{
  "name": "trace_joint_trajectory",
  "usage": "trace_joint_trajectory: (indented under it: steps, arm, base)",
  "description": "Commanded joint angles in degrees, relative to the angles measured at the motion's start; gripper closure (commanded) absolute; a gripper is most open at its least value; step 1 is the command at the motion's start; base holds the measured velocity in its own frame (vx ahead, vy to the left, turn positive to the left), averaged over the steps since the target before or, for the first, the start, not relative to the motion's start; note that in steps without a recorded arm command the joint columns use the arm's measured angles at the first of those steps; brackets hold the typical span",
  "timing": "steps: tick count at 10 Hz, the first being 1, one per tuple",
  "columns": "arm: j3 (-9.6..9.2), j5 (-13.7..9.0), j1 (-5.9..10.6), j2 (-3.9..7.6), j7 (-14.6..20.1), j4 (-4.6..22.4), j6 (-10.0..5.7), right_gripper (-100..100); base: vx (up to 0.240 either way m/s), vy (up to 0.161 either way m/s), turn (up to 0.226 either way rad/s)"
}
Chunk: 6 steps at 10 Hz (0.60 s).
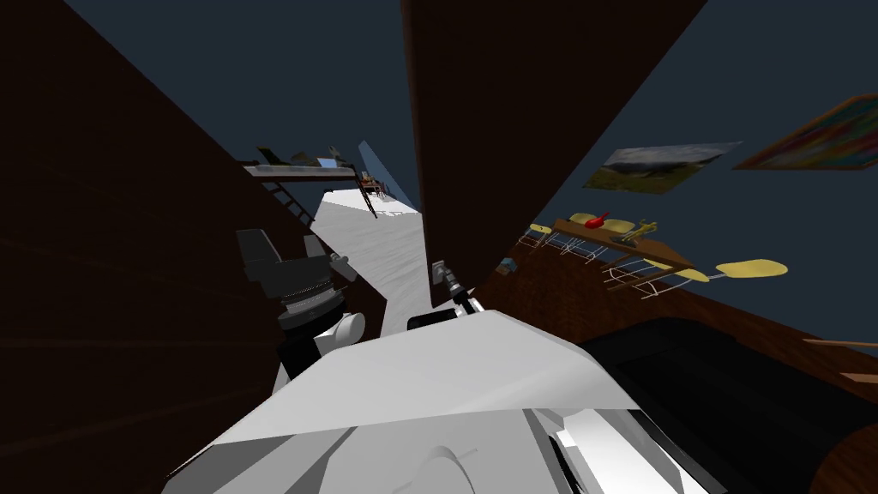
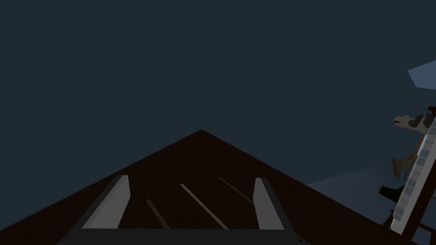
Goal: Push the door open
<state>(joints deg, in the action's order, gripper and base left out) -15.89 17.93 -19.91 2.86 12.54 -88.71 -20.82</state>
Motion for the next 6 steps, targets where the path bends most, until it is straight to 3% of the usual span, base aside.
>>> trace_joint_trajectory:
  steps: [1,2,3,6]
  arm:
    - [0.95,-0.5,1.13,0.38,-0.4,1.6,0.02,100]
    - [1.08,-0.8,1.73,0.61,-0.6,2.4,-0.12,100]
    - [0.32,-0.5,0.01,0.80,0.0,0.1,0.00,-100]
    - [-0.47,-0.2,-1.80,0.81,0.7,-2.3,0.66,-100]
  base:
    - [0.049,-0.060,-0.054]
    - [0.036,-0.063,-0.063]
    - [-0.117,-0.021,-0.040]
    - [-0.222,0.035,-0.031]
